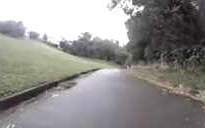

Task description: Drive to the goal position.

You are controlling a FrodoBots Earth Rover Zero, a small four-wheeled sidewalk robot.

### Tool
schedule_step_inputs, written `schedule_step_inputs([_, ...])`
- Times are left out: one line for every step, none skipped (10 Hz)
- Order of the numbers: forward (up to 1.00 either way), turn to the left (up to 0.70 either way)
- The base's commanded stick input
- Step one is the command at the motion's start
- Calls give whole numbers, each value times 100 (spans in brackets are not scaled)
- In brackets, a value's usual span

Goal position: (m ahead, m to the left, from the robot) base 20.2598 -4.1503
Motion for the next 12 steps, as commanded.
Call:
schedule_step_inputs([70, -4])
schedule_step_inputs([70, 0])
schedule_step_inputs([70, 0])
schedule_step_inputs([70, 0])
schedule_step_inputs([70, 0])
schedule_step_inputs([70, 0])
schedule_step_inputs([70, -2])
schedule_step_inputs([70, -6])
schedule_step_inputs([70, -8])
schedule_step_inputs([70, -8])
schedule_step_inputs([70, -7])
schedule_step_inputs([70, -7])
